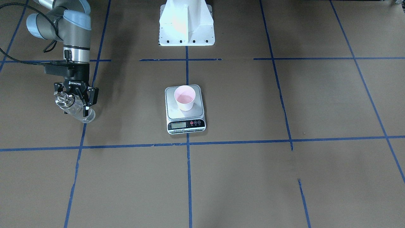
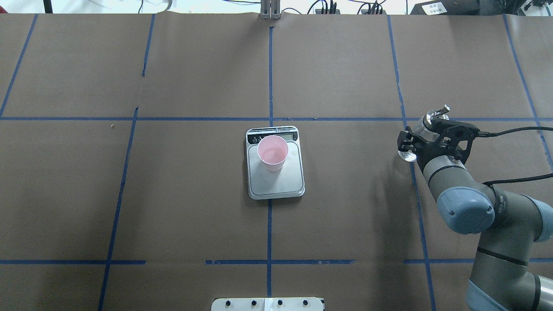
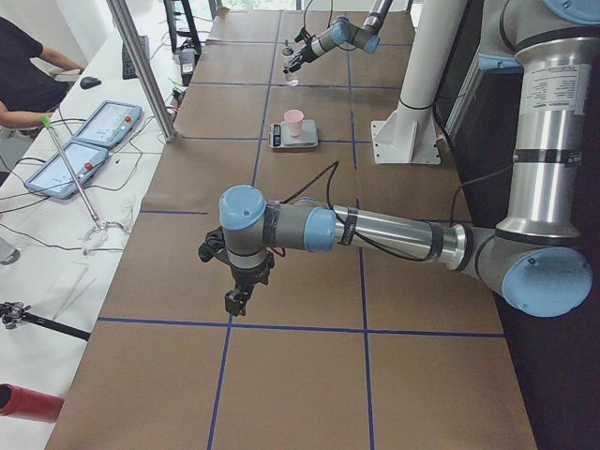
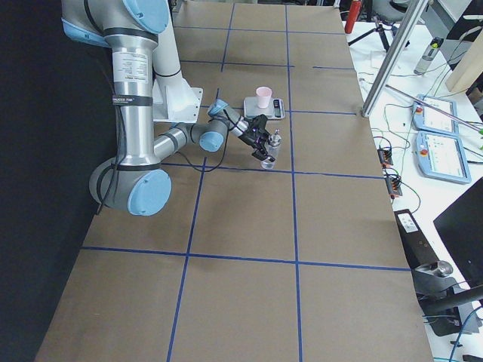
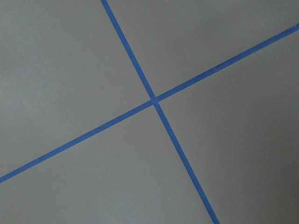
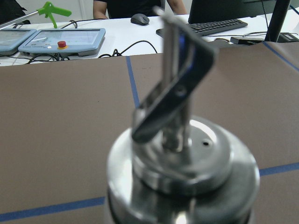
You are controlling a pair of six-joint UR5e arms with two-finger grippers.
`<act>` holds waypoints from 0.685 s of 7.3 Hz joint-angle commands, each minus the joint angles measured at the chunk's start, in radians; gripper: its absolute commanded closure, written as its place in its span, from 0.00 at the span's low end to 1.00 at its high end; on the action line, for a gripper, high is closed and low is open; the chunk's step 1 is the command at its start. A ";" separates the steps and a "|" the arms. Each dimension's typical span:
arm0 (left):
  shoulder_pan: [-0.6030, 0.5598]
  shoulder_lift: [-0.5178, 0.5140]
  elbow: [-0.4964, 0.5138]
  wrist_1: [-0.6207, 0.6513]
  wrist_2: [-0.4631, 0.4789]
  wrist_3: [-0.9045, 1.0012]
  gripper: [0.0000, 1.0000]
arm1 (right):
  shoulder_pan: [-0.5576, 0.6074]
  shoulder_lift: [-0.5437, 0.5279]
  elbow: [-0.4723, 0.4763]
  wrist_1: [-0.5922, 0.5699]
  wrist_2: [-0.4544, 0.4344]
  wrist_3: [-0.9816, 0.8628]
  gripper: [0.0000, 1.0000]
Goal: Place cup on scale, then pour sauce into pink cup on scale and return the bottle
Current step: 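Lower the glass bottle onto the table with the right gripper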
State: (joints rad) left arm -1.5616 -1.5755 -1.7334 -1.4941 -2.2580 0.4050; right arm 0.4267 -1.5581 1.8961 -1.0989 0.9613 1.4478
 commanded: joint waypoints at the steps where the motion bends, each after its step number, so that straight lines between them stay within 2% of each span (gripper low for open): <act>1: 0.000 0.000 -0.002 0.000 0.000 0.000 0.00 | -0.002 -0.005 -0.002 -0.012 0.010 0.000 1.00; 5: 0.002 -0.003 0.000 0.000 0.000 0.000 0.00 | -0.002 -0.004 0.000 -0.009 0.057 0.000 1.00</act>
State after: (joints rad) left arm -1.5602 -1.5781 -1.7336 -1.4941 -2.2581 0.4050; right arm 0.4250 -1.5628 1.8967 -1.1092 1.0034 1.4481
